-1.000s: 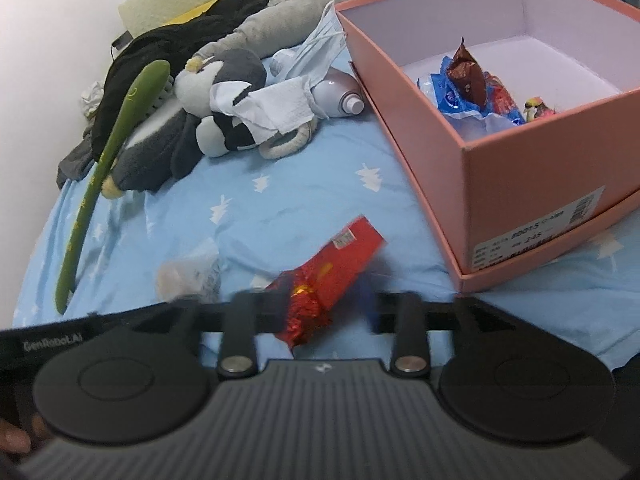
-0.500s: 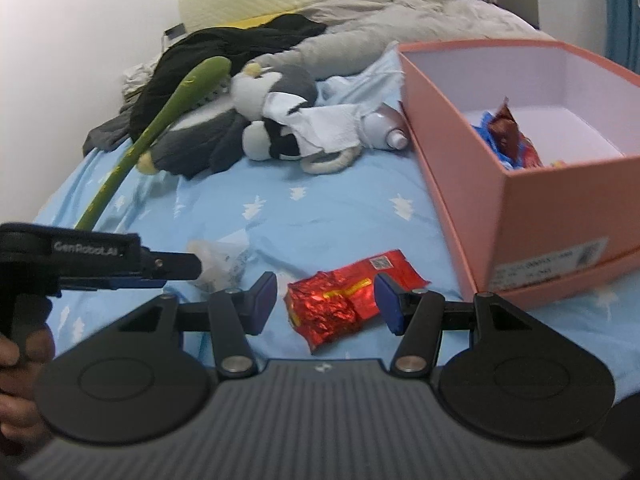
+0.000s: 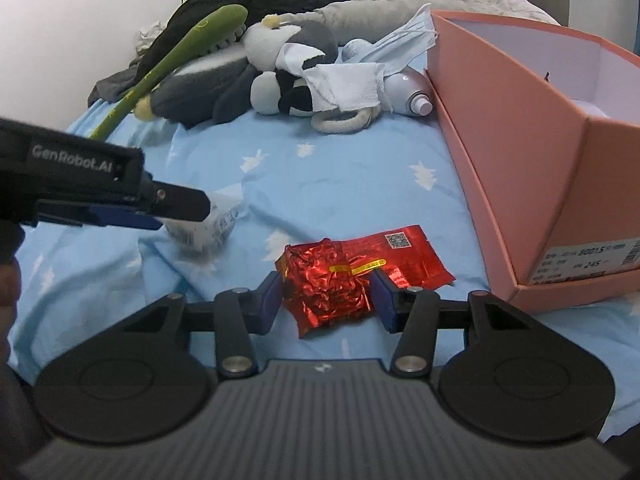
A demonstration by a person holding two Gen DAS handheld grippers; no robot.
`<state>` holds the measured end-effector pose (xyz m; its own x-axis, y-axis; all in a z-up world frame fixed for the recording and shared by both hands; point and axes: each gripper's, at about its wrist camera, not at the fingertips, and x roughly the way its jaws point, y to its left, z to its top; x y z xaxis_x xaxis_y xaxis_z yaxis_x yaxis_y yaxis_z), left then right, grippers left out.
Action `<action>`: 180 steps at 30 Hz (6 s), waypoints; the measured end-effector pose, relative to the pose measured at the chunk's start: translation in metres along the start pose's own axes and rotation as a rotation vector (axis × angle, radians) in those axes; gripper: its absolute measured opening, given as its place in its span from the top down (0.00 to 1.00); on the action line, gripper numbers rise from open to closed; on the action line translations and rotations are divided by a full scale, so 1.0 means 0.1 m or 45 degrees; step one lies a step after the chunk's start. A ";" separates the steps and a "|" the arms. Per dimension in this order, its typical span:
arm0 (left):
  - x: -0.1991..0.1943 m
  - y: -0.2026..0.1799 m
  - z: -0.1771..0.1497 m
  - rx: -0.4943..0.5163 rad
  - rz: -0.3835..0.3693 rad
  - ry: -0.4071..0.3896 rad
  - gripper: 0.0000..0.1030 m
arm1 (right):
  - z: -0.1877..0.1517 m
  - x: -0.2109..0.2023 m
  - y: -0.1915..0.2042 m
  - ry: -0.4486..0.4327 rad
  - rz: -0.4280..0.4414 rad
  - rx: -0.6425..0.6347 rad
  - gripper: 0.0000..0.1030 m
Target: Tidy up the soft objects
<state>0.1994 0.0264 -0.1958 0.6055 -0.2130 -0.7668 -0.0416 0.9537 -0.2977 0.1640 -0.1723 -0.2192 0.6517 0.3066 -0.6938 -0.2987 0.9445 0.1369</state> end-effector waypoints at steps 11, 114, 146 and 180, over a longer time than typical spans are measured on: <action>0.18 -0.04 0.05 0.015 0.092 0.015 0.65 | 0.04 -0.05 0.03 -0.004 -0.003 -0.030 0.58; 0.28 -2.44 1.43 0.543 -0.288 0.017 0.61 | 1.34 -0.97 -1.94 -0.112 -0.259 0.356 0.43; -1.24 -1.43 0.43 0.383 -0.246 -0.254 0.61 | 0.81 -1.86 -0.65 -0.382 -0.079 0.207 0.42; -0.60 -0.16 0.08 0.147 -0.059 -0.151 0.52 | 0.53 -0.84 0.02 -0.128 -0.003 0.112 0.42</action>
<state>0.1701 0.0252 -0.1408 0.6945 -0.2375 -0.6791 0.0760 0.9629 -0.2590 0.1457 -0.1901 -0.1229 0.7202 0.3108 -0.6203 -0.2380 0.9505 0.2000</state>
